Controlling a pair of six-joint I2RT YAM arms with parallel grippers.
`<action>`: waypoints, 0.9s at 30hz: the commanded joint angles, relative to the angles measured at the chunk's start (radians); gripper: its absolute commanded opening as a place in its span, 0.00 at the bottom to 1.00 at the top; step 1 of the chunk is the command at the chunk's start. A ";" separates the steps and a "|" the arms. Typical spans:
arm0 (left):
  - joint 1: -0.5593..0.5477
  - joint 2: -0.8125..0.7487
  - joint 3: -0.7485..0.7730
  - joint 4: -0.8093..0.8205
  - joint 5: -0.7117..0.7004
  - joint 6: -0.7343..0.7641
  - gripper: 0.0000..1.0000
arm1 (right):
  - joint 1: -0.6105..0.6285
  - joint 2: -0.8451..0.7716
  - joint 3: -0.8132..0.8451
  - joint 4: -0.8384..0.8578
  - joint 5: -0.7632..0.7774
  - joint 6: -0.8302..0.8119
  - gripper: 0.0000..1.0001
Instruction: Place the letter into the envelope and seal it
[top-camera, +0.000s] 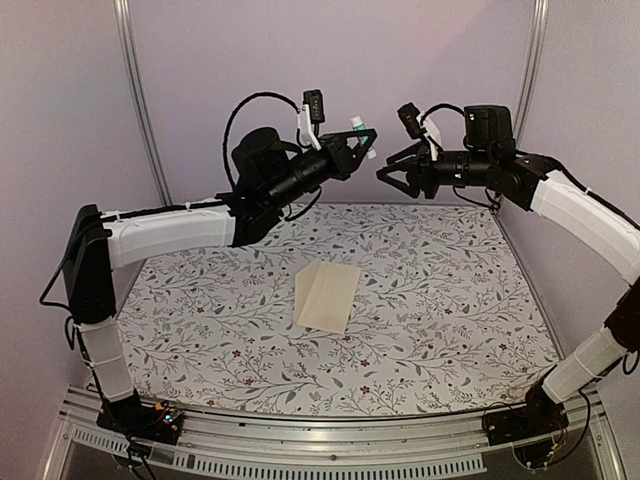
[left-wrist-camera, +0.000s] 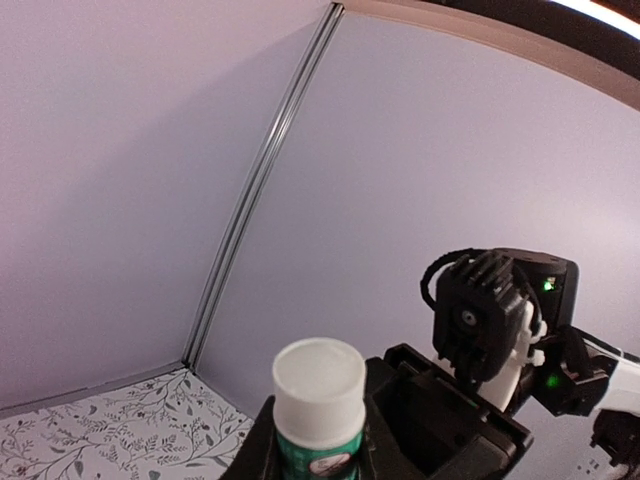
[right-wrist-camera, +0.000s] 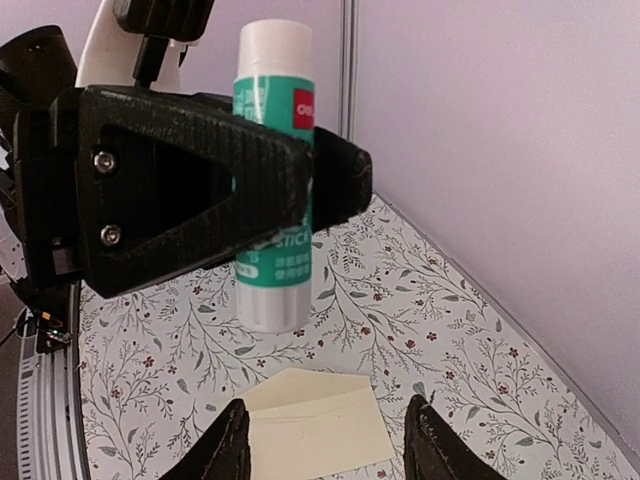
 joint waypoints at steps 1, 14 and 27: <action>-0.026 -0.014 0.012 0.007 -0.042 0.010 0.00 | 0.045 0.011 0.063 -0.023 0.111 -0.080 0.50; -0.045 -0.004 0.010 0.026 -0.020 0.017 0.00 | 0.078 0.055 0.130 -0.023 0.085 -0.048 0.25; -0.036 -0.004 -0.007 0.043 0.071 0.064 0.00 | 0.001 0.068 0.157 -0.016 -0.325 0.055 0.03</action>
